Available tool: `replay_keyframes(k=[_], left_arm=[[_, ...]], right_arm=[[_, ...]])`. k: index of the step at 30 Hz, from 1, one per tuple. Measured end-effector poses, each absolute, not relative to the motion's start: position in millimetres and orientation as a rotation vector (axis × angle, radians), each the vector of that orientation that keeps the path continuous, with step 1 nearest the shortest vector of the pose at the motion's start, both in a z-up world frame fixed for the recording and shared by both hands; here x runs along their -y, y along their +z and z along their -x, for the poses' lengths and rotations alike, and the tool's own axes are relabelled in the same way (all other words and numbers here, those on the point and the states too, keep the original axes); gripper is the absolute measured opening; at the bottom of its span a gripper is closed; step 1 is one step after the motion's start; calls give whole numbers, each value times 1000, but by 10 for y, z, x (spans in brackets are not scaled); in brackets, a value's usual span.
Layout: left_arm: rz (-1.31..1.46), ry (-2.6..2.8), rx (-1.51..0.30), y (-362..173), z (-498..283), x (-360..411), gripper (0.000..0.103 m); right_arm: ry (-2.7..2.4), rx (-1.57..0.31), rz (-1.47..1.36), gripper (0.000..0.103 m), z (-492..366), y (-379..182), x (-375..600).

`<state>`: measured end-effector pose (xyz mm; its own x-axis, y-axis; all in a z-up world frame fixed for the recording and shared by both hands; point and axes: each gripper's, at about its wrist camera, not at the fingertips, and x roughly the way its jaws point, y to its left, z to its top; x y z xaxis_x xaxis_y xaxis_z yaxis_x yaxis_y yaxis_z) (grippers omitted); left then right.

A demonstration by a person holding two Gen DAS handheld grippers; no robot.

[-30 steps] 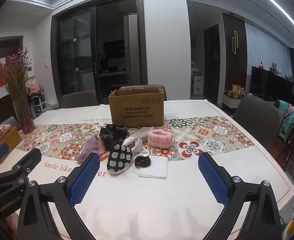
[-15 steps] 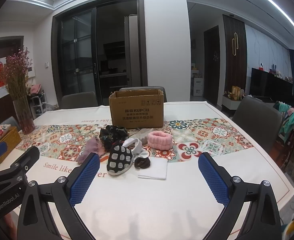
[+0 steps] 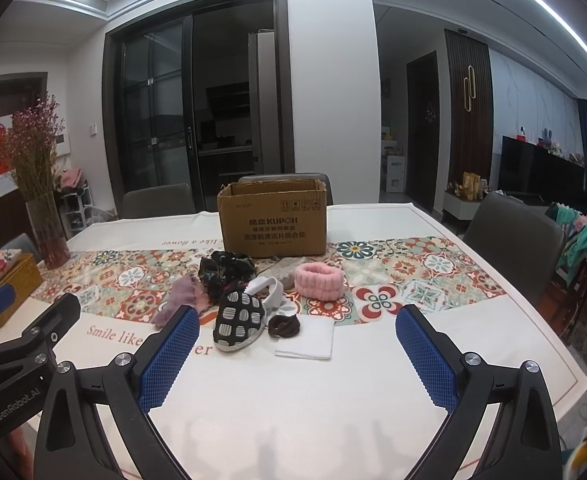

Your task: Organize soft objects

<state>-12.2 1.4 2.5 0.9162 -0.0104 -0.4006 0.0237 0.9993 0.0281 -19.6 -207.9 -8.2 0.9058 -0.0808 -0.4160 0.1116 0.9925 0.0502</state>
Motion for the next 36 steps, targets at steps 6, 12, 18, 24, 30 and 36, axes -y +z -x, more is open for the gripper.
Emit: replay_keyframes(k=[6, 12, 18, 24, 30, 36], left_arm=[[-34, -20, -412, 27, 128, -6, 102], [-34, -20, -412, 30, 127, -10, 102], [-33, -21, -412, 32, 128, -13, 102], [-31, -21, -411, 30, 135, -28, 102], [-31, -21, -411, 29, 137, -27, 102], [-30, -25, -413, 35, 128, -12, 102]], right_arm=[[-100, -425, -72, 100, 196, -82, 2076], [-100, -426, -72, 100, 194, -76, 2081], [-100, -425, -72, 100, 197, -77, 2076], [-100, -425, -71, 100, 199, -78, 2075], [-100, -424, -71, 100, 196, -73, 2082], [-101, -423, -70, 100, 194, -74, 2086]])
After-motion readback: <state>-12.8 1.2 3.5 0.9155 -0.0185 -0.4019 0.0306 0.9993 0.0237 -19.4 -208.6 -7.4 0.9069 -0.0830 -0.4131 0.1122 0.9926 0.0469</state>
